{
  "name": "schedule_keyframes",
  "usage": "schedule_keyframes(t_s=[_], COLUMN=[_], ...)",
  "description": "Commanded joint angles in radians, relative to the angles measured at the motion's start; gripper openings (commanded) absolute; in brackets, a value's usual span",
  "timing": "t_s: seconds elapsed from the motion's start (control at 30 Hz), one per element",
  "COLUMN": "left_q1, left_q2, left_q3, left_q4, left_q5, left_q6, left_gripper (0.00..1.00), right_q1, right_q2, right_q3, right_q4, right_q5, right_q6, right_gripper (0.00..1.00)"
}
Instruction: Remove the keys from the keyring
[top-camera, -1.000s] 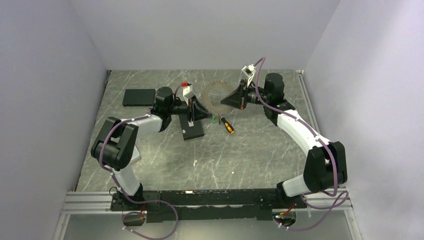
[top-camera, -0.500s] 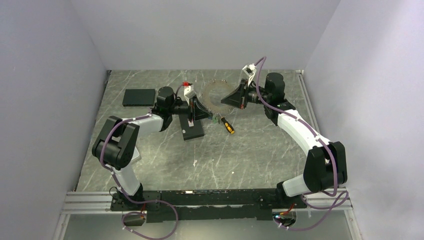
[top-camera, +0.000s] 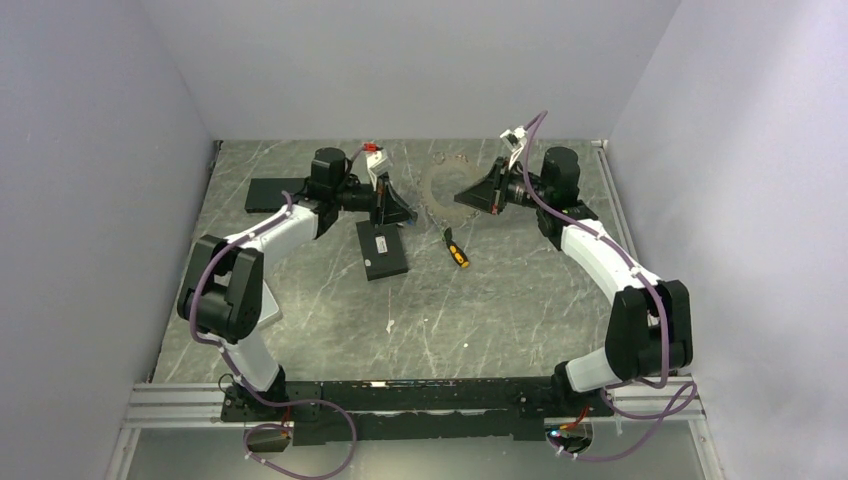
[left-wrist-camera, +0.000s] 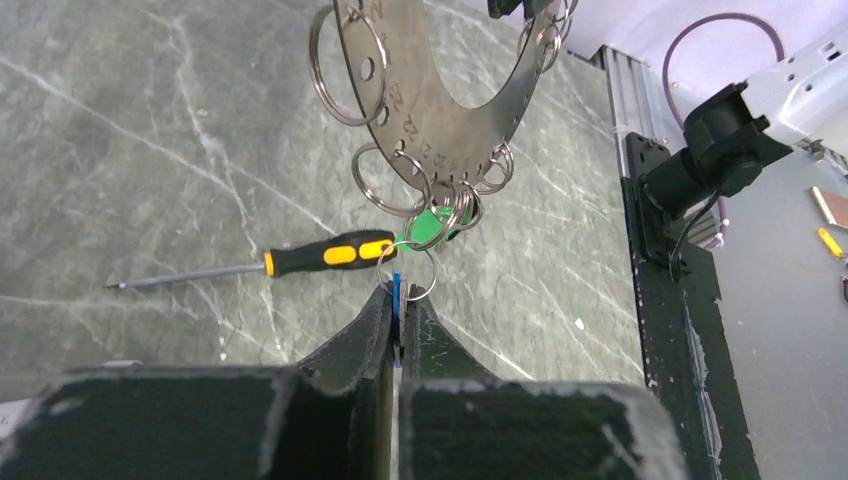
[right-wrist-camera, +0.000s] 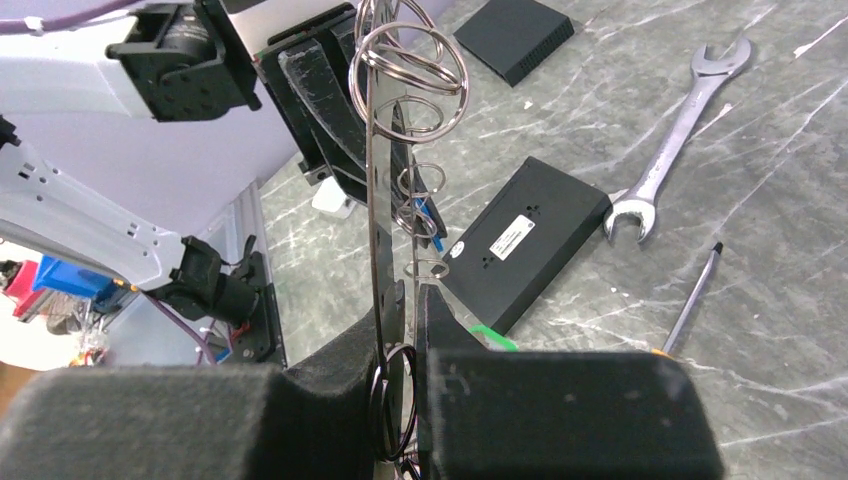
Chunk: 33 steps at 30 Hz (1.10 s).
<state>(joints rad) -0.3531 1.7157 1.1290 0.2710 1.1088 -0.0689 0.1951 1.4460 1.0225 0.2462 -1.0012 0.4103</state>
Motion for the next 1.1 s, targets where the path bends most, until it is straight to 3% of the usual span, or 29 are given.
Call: schedule_keyframes(t_s=[0.0, 0.2, 0.43, 0.67, 0.83, 1.07], left_q1=[-0.001, -0.011, -0.073, -0.089, -0.113, -0.171], left_q2=[-0.041, -0.054, -0.050, -0.049, -0.042, -0.025], left_q3=[0.096, 0.229, 0.360, 0.416, 0.457, 0.410], left_q4=[-0.355, -0.634, -0.885, -0.961, -1.007, -1.046], left_q5=[-0.047, -0.132, -0.249, -0.319, -0.394, -0.370], left_q6=[0.188, 0.310, 0.466, 0.537, 0.583, 0.592], left_gripper=[0.00, 0.00, 0.00, 0.00, 0.00, 0.00], right_q1=[-0.010, -0.010, -0.008, -0.007, -0.007, -0.005], right_q2=[0.008, 0.058, 0.099, 0.076, 0.048, 0.047], right_q3=[-0.008, -0.052, -0.139, -0.185, -0.208, -0.271], right_q4=[0.094, 0.101, 0.238, 0.234, 0.120, -0.046], right_q5=[-0.006, -0.014, -0.037, -0.042, -0.056, -0.072], right_q6=[0.011, 0.026, 0.104, 0.049, -0.051, -0.146], right_gripper=[0.00, 0.00, 0.00, 0.00, 0.04, 0.05])
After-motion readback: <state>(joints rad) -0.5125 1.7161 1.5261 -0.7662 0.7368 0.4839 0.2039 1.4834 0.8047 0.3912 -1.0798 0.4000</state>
